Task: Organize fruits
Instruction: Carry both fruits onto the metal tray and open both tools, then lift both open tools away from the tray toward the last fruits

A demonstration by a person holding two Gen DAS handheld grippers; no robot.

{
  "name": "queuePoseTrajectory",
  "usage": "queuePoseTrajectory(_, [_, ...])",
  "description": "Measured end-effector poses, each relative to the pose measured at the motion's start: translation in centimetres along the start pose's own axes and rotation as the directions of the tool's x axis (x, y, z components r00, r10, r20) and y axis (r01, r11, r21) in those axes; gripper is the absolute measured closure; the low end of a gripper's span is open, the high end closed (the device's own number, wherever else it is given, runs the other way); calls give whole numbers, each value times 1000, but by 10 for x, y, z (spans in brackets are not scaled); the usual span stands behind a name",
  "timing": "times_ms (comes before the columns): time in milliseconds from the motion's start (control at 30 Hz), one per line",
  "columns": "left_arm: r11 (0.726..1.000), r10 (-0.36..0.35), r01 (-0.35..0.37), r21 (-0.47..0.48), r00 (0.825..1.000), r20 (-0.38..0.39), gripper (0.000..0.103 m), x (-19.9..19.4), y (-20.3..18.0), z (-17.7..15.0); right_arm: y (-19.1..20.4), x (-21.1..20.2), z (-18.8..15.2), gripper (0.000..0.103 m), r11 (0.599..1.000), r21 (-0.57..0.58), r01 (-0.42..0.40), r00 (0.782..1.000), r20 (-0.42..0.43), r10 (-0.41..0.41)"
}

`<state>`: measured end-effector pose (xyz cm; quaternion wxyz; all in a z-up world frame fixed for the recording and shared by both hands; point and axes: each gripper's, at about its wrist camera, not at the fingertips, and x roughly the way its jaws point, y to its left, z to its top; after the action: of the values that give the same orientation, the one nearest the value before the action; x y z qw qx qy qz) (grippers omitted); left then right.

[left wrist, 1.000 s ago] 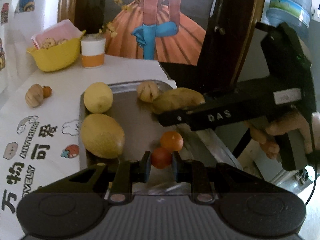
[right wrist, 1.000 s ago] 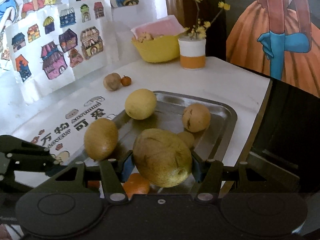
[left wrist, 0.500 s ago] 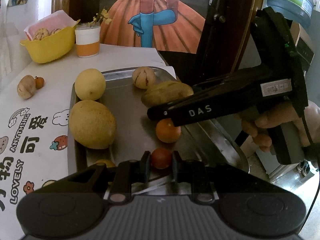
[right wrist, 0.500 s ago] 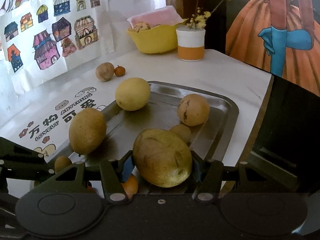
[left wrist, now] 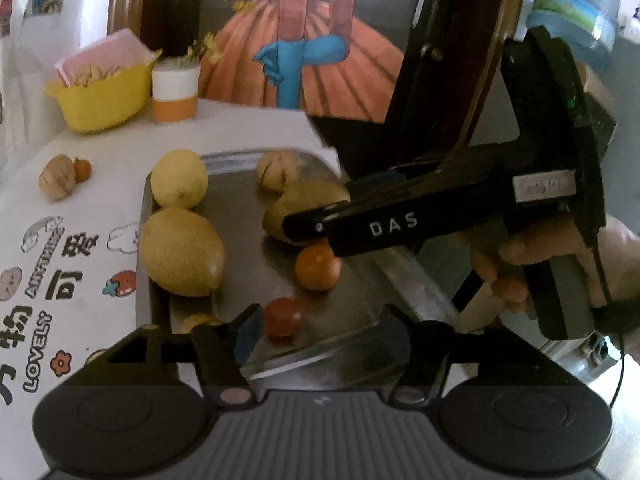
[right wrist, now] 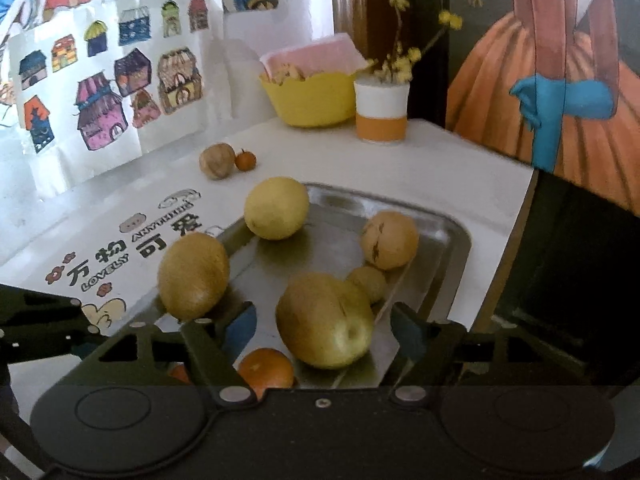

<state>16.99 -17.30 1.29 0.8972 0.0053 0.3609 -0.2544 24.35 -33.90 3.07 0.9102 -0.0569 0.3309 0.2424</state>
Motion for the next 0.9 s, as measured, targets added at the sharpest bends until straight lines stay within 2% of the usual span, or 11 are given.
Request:
queuePoseTrajectory(233, [999,39,-39,0,991,128,3,-46,-5,-3,17,-51,12,7,999,-22,46,994,102,-44])
queuePoseTrajectory(300, [998,63,-59,-28,984,167,1,-61,-1,-6,26,-66,14,3,997,-29,71,989,131,-67])
queuePoseTrajectory(433, [994,95,-84,-67,977,191,1,-81,14,-14,40,-92,12,1,996,-31,88,983,165,-81])
queuePoseTrajectory(600, [984,152,-132,-118,971,186,1,-104,32,-31,62,-116,-3,1,993,-16,116,981,161,-112])
queuePoseTrajectory(700, [976,185,-159,-147,965,184,1,-117,42,-47,80,-126,-27,1,989,8,146,976,164,-145])
queuePoseTrajectory(900, [950,242,-208,-233,962,128,1,-138,61,-79,112,-133,-74,1,987,101,129,985,106,-140])
